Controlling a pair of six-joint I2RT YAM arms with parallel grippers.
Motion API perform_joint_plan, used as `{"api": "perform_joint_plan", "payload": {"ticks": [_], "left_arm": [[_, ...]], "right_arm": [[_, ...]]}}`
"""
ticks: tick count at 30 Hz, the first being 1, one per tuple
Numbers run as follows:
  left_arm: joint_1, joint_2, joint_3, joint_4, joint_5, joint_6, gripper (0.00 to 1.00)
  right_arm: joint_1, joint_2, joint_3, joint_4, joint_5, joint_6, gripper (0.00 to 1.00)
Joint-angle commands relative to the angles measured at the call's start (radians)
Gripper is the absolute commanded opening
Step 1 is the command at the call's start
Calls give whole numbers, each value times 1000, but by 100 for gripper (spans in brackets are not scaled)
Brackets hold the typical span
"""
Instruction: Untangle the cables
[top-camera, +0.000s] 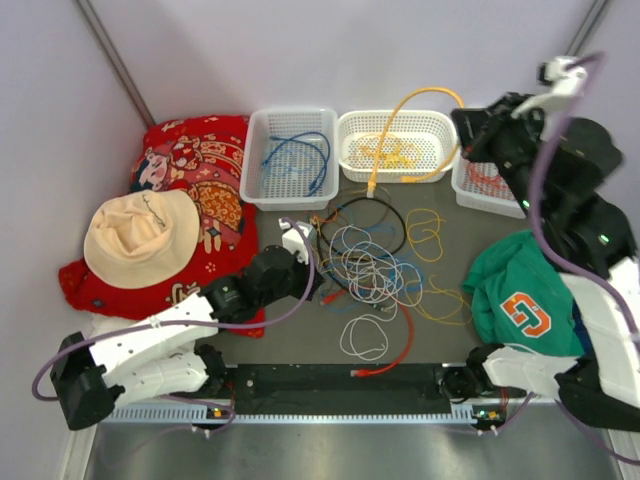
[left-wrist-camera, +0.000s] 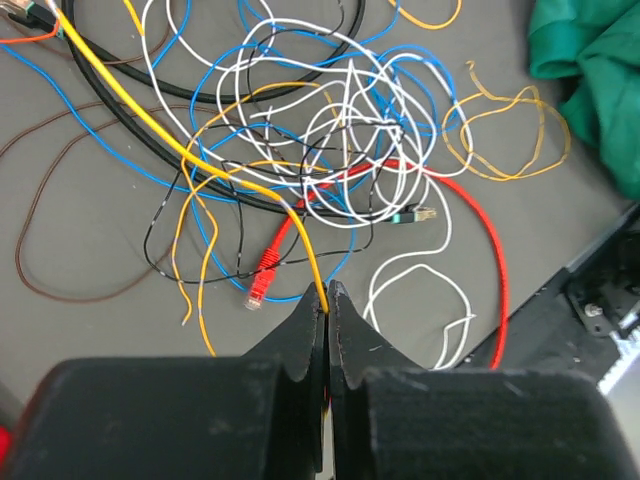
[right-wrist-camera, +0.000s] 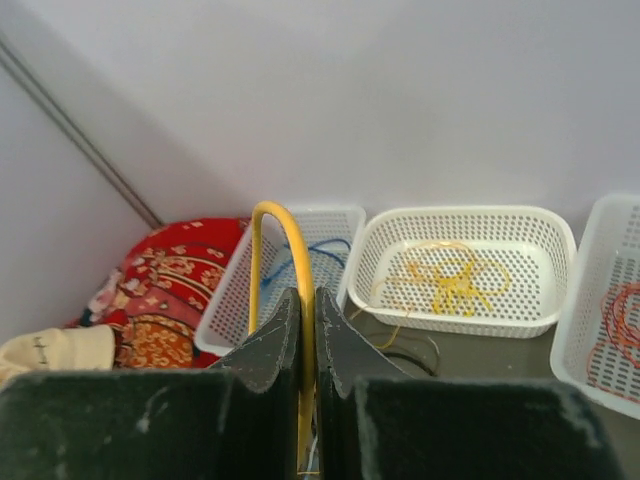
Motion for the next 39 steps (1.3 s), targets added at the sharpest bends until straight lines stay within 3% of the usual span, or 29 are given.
{"api": "perform_joint_plan", "payload": {"ticks": [1,5,11,26,27,29,30,32,36,39], "left_arm": [[-2,-60,-15,-49,-3,-54,0],[-2,-86,-15,-70,-11,-47,0],[-2,-76,-32,-49,-13,-37,0],[-2,-56,-86,45,3,-33,0],[-2,-56,-89,52,0,-31,0],[-2,-54,-89,54,-8,-31,0],[-2,-54,-87,52,-11,-30,0],[-2,-54,-81,51,-11,-33,0],[-2,-56,-55,51,-11,-36,0],[-2,-48,-11,34,-19,-24,0]], "right_arm": [[-142,165,-19,90,-48,70,0],[-245,350,55,81,-175,193,0],[-294,593,214,94,-174,237,0],[-400,960,394,188,-198,355,0],[-401,986,452,167,-205,349,7],[-401,1053,520,118,-212,335,38],[-398,1059,534,92,-212,337,61],[-400,1008,488,116,-192,340,74],[-378,808,223,283,-136,319,99],[-357,683,148,294,-143,308,99]]}}
